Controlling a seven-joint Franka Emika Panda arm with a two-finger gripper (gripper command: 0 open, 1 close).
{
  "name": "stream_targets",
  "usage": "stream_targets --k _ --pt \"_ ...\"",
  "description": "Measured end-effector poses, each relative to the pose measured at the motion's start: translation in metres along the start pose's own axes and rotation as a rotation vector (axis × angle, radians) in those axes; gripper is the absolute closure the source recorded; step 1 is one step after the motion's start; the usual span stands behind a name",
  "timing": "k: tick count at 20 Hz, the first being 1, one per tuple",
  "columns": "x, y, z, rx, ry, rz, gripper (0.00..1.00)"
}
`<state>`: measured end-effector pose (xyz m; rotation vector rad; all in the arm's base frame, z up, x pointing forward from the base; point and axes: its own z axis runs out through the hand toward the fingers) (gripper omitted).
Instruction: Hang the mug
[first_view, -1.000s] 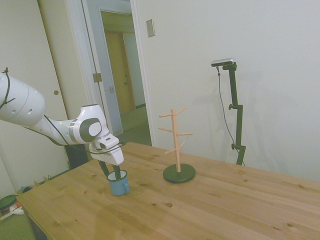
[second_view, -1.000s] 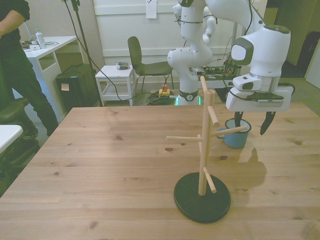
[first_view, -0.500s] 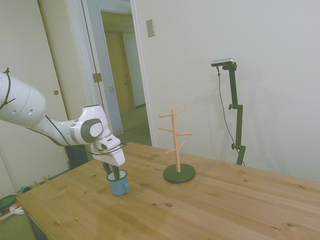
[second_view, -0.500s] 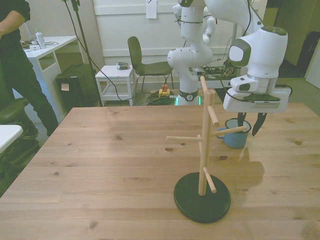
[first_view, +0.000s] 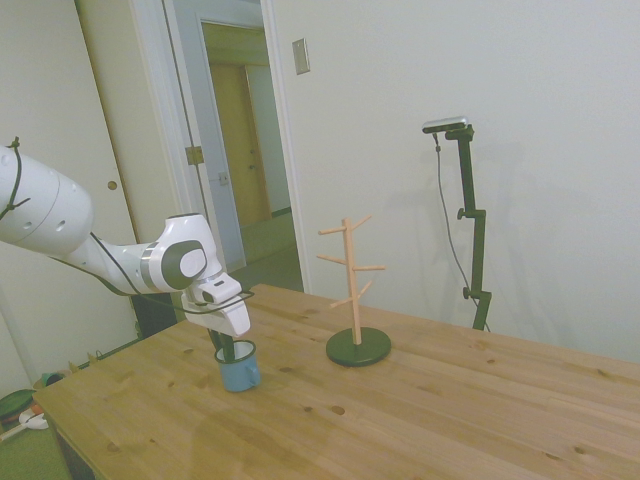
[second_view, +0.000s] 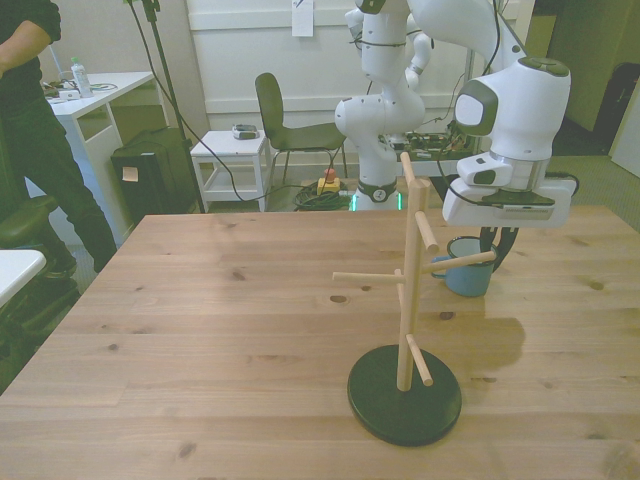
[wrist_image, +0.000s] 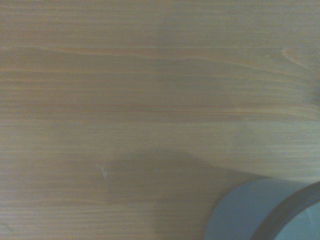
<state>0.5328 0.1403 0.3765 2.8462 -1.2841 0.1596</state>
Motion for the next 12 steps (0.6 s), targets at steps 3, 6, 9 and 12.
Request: stream_targets --k 3,6,9,12 --pt "0.002 0.003 0.001 -0.020 0.010 -0.010 1.00" --pt "0.001 0.010 0.002 -0.088 0.018 -0.032 1.00" --pt "0.000 0.018 -0.003 -0.142 0.035 -0.053 1.00" --pt "-0.003 0.030 -0.038 -0.143 0.072 -0.070 1.00"
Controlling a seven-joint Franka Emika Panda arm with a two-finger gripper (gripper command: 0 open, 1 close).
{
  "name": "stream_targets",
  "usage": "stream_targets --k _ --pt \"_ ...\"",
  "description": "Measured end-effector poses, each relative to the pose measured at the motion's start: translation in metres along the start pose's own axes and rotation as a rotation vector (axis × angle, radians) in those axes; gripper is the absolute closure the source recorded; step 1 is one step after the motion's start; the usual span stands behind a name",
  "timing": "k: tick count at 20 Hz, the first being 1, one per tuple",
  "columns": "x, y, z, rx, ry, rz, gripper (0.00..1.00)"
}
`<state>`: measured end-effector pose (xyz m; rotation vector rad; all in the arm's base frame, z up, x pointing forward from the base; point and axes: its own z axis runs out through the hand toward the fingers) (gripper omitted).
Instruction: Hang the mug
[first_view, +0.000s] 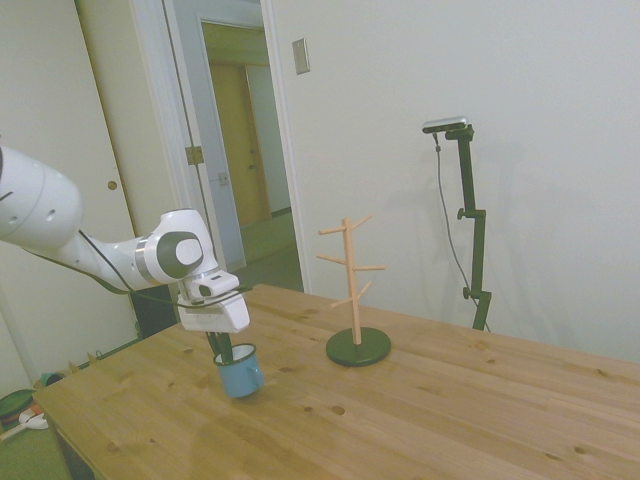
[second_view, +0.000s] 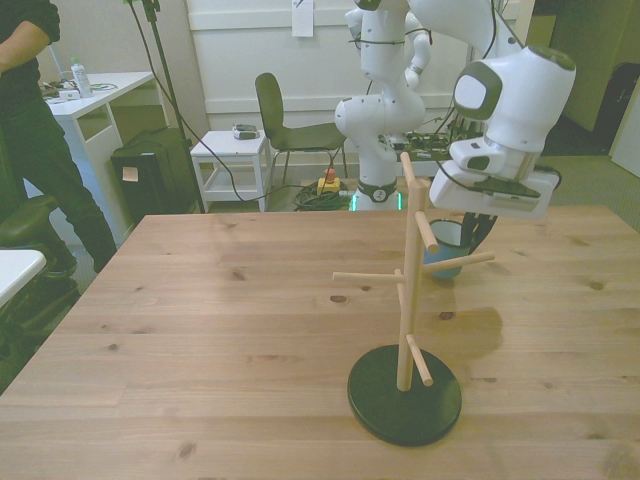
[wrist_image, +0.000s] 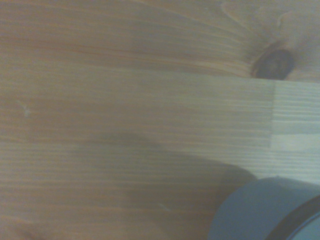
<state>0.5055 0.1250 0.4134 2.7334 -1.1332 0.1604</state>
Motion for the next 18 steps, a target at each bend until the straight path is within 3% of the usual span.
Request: stream_targets --k 4,6,12,18 --pt "-0.001 0.044 -0.086 0.054 0.076 -0.004 1.00" --pt "0.000 0.062 -0.113 0.079 0.105 -0.004 1.00" --pt "0.033 0.089 -0.139 0.106 0.138 0.005 1.00" --pt "0.077 0.121 -0.194 0.121 0.167 0.007 1.00"
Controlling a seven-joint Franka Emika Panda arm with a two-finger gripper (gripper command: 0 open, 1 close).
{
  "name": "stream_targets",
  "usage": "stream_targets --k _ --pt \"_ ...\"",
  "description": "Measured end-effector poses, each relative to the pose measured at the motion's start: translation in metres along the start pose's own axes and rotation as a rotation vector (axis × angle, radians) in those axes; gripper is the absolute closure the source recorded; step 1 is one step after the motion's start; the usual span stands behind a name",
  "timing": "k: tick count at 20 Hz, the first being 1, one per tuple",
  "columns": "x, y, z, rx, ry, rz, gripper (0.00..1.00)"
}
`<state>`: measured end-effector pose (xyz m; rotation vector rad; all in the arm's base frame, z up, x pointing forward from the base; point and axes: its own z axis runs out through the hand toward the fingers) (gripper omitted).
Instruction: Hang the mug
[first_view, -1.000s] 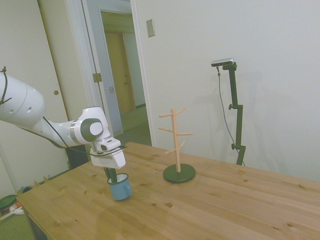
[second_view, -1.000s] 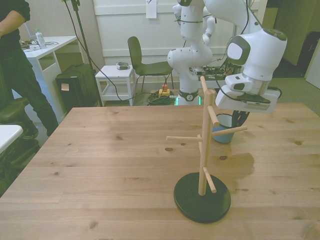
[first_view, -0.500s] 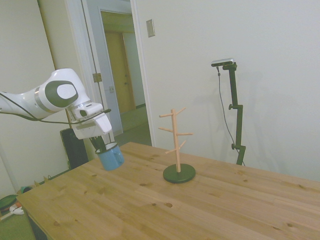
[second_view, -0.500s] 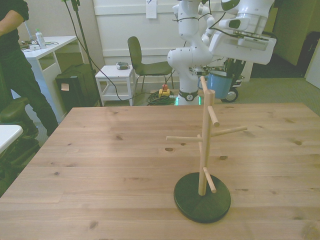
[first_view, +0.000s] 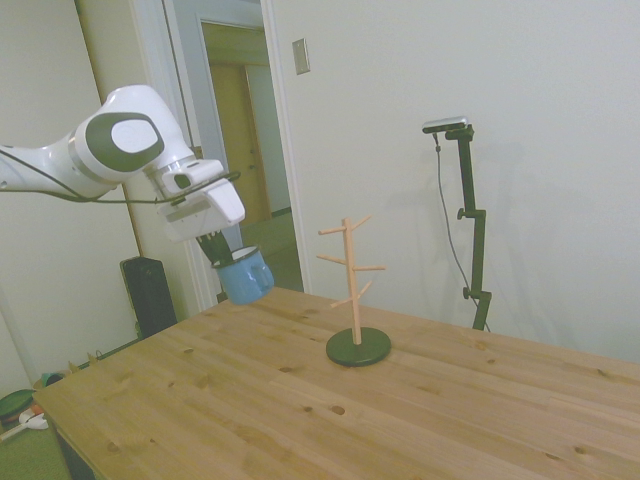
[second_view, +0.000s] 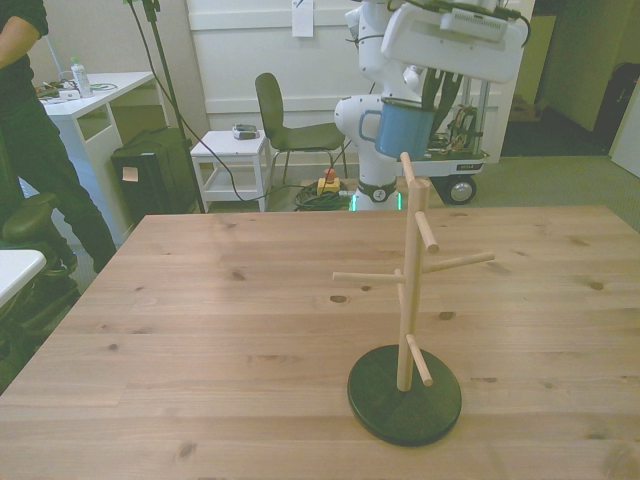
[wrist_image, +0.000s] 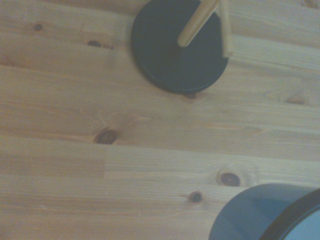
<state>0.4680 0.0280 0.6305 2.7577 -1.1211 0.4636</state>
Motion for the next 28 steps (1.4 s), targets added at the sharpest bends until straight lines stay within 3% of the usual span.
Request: stream_targets --k 4,8,28 --pt "0.032 -0.006 -0.015 0.009 0.008 0.006 1.00" --pt "0.051 -0.030 -0.007 0.013 -0.001 0.000 1.00" --pt "0.079 -0.098 0.004 0.026 -0.029 -0.001 1.00"
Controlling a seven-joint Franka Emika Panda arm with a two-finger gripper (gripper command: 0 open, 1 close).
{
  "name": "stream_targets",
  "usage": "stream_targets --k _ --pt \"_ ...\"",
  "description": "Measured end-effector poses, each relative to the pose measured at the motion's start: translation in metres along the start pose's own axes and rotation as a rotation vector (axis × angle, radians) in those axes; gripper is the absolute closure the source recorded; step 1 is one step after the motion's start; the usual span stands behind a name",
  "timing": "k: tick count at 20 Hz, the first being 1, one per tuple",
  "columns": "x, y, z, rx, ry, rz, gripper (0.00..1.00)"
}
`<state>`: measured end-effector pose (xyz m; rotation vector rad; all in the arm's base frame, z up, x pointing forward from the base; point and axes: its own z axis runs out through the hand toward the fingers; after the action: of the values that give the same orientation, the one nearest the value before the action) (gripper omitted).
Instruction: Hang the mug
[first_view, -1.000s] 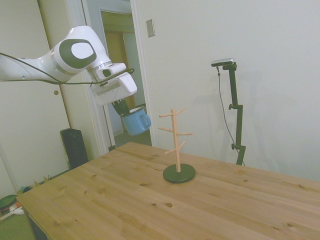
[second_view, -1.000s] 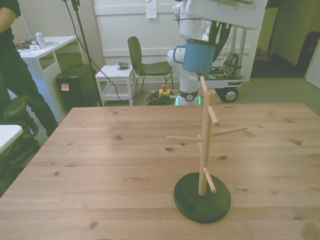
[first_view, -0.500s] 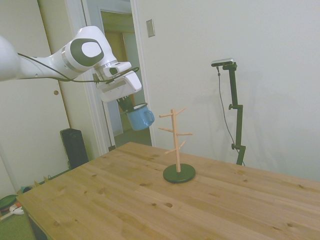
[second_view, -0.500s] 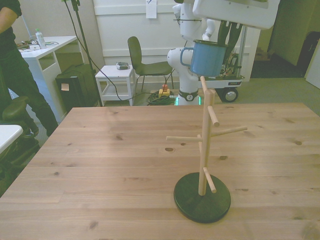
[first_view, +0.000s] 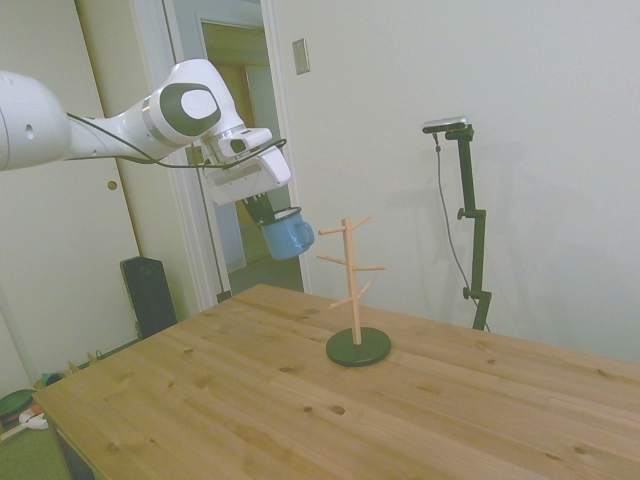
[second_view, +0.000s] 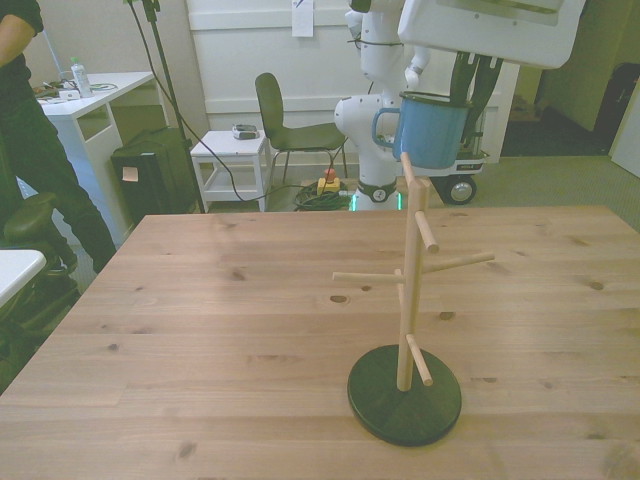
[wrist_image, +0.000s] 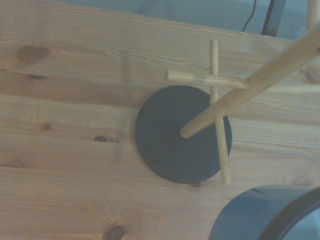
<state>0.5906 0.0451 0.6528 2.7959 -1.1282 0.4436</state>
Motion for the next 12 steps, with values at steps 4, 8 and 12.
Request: stream_targets --k 4,8,12 --pt "0.000 -0.015 0.007 -0.003 -0.011 -0.003 1.00" --pt "0.005 -0.018 0.005 0.001 -0.006 0.005 1.00" --pt "0.013 -0.020 0.003 -0.004 -0.009 0.015 1.00"
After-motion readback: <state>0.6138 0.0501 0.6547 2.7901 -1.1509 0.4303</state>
